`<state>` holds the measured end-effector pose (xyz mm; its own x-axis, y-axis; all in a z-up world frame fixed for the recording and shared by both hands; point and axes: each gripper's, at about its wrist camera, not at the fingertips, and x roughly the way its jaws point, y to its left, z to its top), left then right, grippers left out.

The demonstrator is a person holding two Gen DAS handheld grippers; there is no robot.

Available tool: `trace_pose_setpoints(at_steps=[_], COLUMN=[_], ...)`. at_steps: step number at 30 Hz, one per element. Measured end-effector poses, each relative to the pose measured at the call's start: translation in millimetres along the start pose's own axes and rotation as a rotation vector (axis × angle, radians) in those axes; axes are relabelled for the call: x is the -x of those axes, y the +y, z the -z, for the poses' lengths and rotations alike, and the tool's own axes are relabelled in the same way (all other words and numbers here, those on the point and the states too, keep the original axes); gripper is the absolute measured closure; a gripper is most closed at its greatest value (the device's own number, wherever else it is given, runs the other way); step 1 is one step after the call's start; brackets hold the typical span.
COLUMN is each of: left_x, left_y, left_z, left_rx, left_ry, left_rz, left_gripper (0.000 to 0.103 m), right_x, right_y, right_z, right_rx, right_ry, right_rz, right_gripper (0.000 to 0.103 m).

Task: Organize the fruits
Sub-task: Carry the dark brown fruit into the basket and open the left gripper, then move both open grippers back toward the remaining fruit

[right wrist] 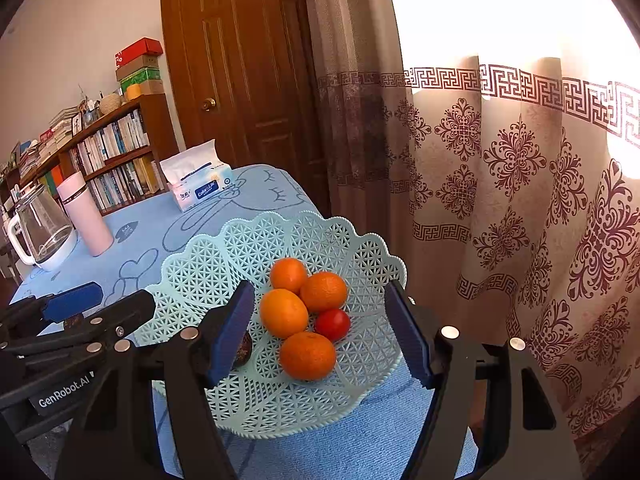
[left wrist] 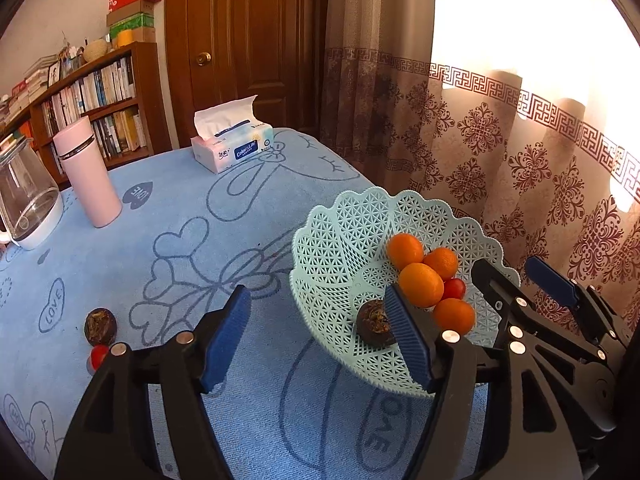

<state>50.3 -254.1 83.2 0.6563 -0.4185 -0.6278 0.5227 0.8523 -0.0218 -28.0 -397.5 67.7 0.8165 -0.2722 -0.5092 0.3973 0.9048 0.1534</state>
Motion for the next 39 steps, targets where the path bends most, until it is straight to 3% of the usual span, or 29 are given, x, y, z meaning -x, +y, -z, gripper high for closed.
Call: trace_pose_setpoints(at_steps=[7,18,36,39], left_x=[2.5,7.4,17.8,21.5], left_y=[9.8,25.4,77.5,90.9], left_z=[3.1,13.0,28.0,30.2], left_rx=[0.021,0.05,0.14,0.16], left_ry=[0.006,0.03,0.04,0.037], left_rz=[-0.033,-0.089,-0.18,-0.201], left_gripper=[0.019,0.016,0.016,0.016], right_x=[2.1,5.7,27.0,30.9], right_y=[-0.2,-1.2,28.2,37.3], right_z=[0.1,-0.9,5.0,8.2], right_rx=[0.001,-0.009,0.033,0.051], right_ry=[-0.012,-0.026,-0.06,-0.059], right_rz=[0.001,-0.005,-0.149,-0.175], right_gripper=[0.026,0.025,0.024,0.019])
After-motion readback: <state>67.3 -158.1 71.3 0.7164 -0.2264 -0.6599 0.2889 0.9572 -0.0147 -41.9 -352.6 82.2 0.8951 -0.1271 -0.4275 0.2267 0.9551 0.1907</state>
